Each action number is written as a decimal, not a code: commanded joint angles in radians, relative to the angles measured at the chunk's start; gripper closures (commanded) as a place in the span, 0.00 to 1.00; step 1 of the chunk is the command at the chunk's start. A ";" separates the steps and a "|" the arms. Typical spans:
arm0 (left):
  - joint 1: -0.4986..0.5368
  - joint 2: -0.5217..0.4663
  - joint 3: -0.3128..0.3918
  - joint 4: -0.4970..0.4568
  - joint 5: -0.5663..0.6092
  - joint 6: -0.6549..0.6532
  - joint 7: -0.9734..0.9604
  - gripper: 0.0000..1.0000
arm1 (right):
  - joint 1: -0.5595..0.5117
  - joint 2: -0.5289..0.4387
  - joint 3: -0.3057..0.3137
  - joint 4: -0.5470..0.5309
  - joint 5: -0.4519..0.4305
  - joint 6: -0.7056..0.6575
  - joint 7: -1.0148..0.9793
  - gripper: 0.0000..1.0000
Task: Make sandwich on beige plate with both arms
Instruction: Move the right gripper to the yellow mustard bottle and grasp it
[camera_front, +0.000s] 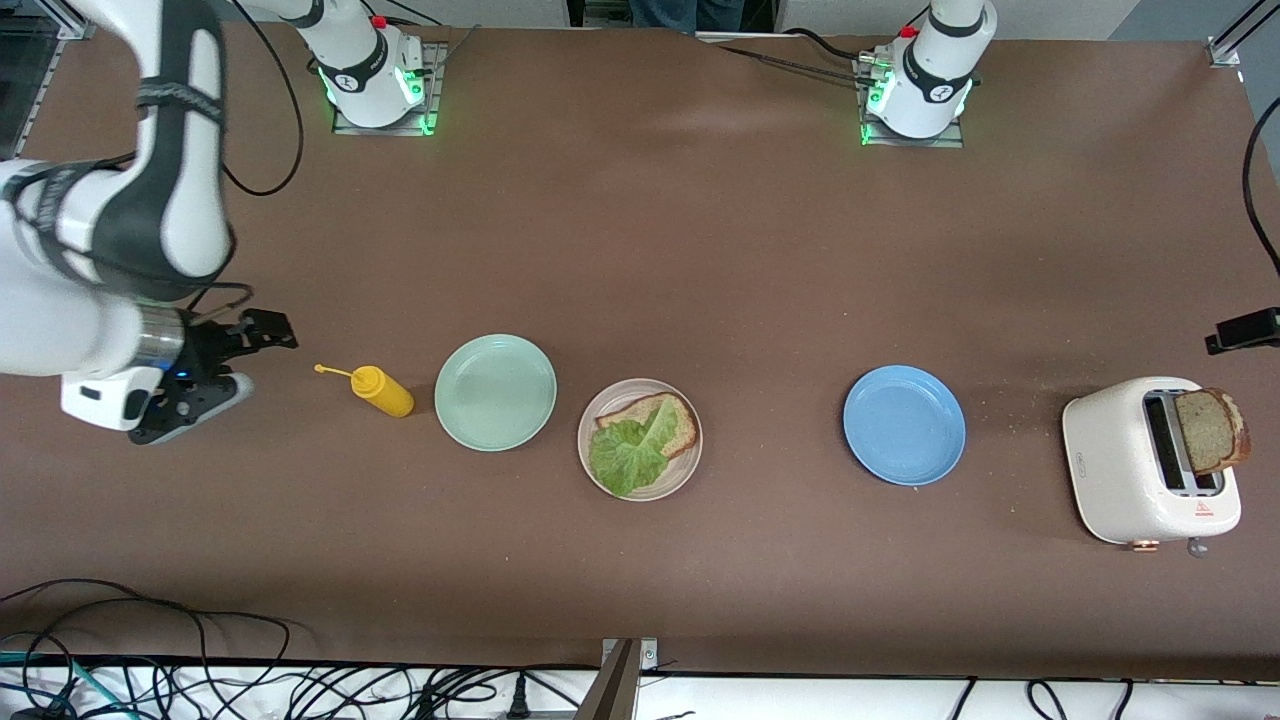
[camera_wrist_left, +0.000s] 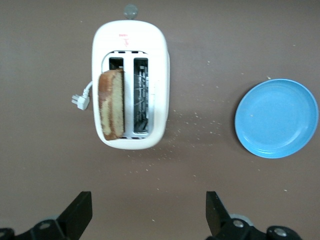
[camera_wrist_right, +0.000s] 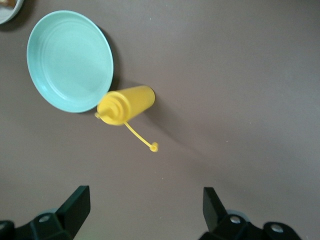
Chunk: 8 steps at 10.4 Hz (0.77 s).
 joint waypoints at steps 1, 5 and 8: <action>0.021 0.055 -0.006 0.019 0.012 0.053 0.046 0.00 | -0.072 -0.022 0.006 -0.106 0.142 0.001 -0.259 0.00; 0.062 0.114 -0.006 0.017 0.013 0.107 0.050 0.00 | -0.177 0.038 0.010 -0.178 0.396 -0.005 -0.761 0.00; 0.084 0.154 -0.008 0.017 0.004 0.166 0.050 0.00 | -0.238 0.140 0.010 -0.215 0.630 -0.086 -1.114 0.00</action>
